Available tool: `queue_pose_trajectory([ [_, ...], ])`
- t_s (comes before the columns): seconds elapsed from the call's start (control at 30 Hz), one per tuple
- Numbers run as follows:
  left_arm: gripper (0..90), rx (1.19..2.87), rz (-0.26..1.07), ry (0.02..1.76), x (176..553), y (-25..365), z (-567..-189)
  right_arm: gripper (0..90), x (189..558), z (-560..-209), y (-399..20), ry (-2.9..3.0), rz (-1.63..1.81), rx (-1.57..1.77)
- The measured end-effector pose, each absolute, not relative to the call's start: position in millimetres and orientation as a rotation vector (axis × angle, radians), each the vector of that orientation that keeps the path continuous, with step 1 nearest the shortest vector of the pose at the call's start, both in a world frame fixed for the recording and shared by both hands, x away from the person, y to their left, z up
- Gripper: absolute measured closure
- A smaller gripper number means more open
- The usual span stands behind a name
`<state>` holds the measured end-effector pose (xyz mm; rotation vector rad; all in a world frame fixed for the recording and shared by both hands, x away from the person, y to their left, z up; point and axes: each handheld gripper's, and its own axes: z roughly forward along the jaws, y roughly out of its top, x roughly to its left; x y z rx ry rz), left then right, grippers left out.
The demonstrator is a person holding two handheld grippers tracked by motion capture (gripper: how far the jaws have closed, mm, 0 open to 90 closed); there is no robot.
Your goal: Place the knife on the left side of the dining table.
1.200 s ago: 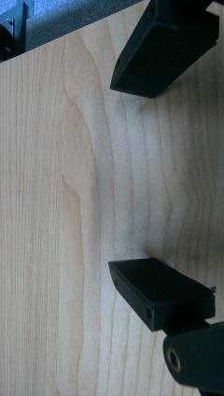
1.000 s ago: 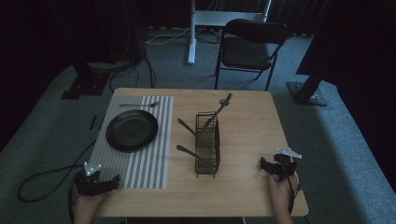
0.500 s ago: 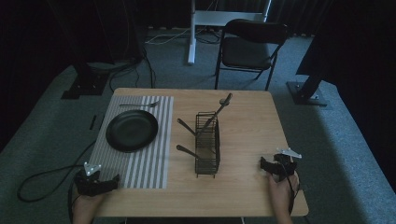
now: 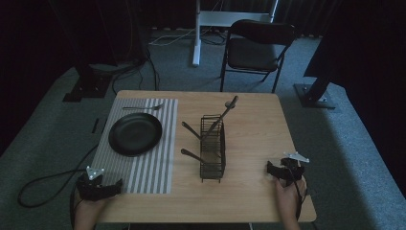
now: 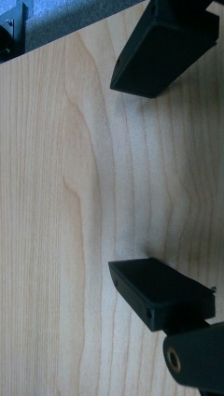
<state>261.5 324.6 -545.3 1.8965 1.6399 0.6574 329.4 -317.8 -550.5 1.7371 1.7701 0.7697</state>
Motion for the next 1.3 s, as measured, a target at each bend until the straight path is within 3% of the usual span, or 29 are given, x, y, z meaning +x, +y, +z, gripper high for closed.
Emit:
queue_pose_trajectory([
  [0.6, 1.3, 1.911, 0.612, 1.576, 265, 313, -533, 11.1, 329, -550, -318, 1.770, 0.769, 1.737],
  [1.3, 2.7, 1.936, 0.594, 1.381, 277, 282, -486, 11.1, 329, -551, -318, 1.770, 0.770, 1.737],
])
